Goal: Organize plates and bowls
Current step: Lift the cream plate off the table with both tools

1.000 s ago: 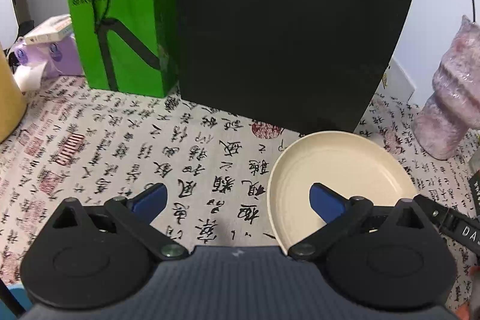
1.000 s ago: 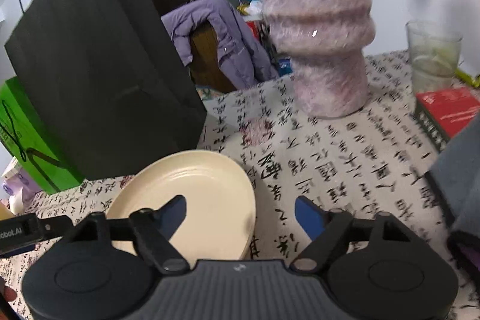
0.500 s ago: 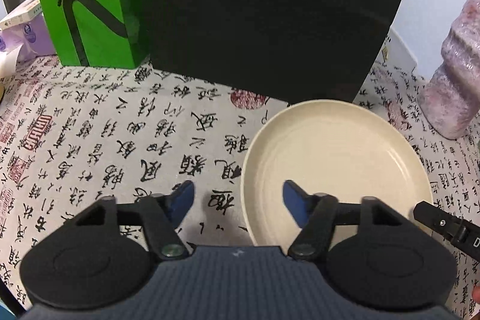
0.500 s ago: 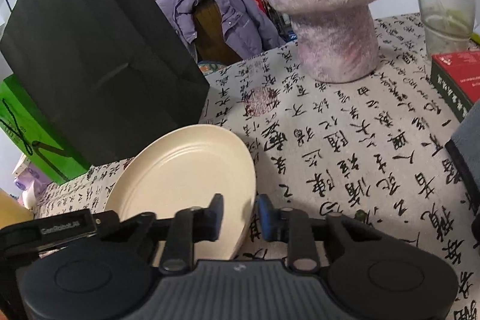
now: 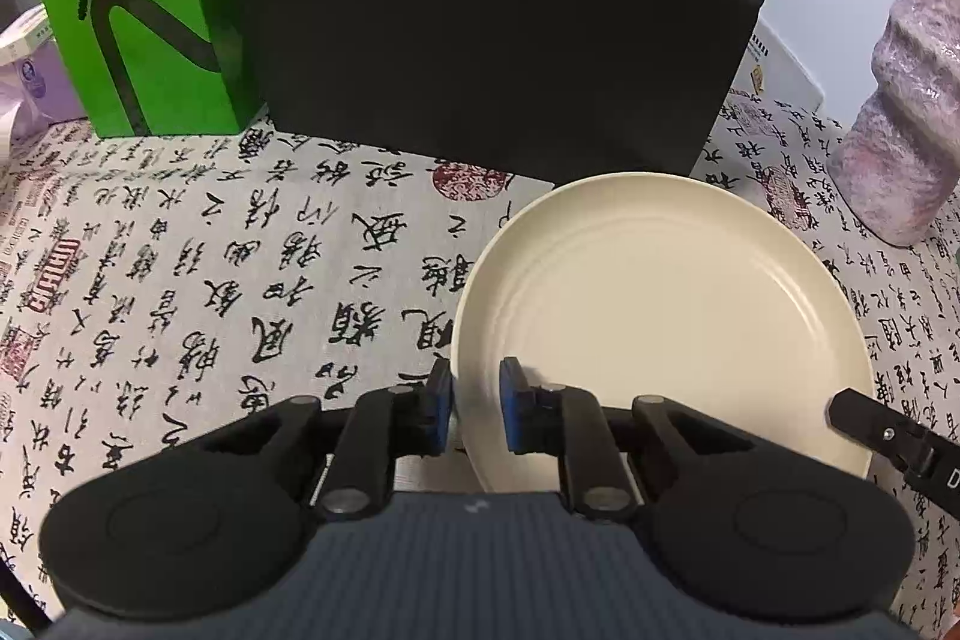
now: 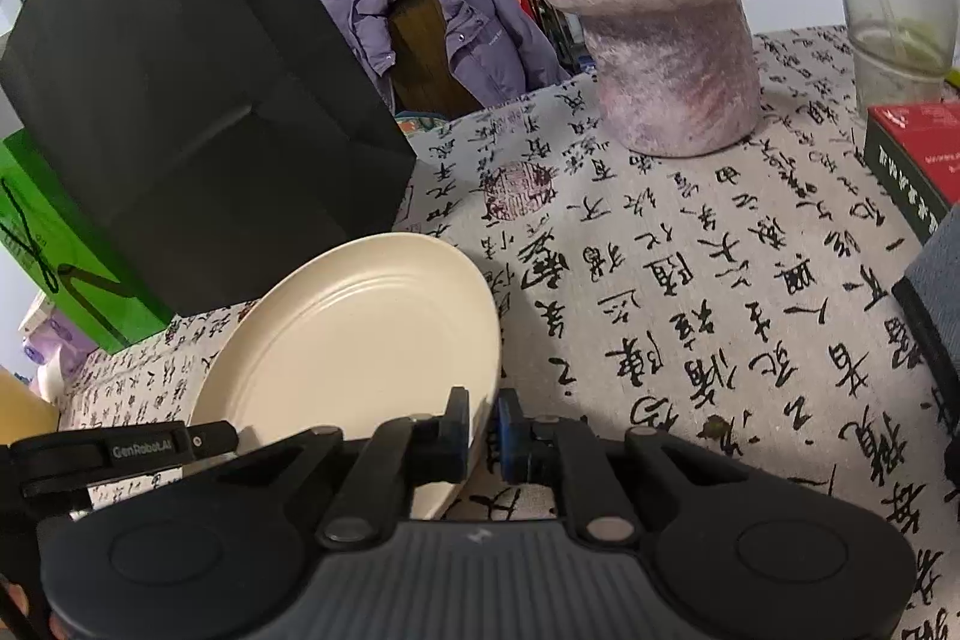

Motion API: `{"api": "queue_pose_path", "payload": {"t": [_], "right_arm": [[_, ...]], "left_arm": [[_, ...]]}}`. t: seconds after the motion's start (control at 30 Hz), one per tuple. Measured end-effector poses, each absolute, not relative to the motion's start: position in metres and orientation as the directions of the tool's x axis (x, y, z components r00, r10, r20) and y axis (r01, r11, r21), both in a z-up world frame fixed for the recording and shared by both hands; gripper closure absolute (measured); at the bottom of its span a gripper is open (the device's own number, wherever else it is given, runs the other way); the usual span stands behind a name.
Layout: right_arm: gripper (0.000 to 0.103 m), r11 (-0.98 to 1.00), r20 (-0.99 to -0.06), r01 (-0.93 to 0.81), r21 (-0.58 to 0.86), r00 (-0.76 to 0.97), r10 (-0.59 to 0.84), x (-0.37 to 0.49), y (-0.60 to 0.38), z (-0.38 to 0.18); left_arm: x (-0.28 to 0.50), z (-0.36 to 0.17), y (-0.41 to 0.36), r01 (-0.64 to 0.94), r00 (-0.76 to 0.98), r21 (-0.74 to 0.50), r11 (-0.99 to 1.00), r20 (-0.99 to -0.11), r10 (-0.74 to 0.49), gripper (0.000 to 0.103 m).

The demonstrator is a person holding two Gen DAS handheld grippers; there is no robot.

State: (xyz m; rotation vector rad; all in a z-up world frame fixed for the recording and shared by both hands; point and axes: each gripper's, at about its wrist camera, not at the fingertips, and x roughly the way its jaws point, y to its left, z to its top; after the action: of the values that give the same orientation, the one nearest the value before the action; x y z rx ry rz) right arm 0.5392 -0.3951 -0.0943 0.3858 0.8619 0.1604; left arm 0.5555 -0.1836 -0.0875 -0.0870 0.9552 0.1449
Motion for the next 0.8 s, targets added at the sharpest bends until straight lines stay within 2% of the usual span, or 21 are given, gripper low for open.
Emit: {"api": "queue_pose_path", "payload": {"t": [0.27,0.8], "right_arm": [[0.093,0.925,-0.696,-0.012,0.379,0.655,0.294,0.537,-0.391,-0.09],[0.093,0.926,-0.674,-0.039,0.375,0.674,0.302,0.53,-0.388,-0.079]], "left_arm": [[0.551,-0.084,-0.183,-0.167,0.584,0.011,0.986,-0.805,0.108,0.088],[0.536,-0.067,-0.176,-0.189,0.634,-0.053,0.98,-0.769,0.081,0.088]]}}
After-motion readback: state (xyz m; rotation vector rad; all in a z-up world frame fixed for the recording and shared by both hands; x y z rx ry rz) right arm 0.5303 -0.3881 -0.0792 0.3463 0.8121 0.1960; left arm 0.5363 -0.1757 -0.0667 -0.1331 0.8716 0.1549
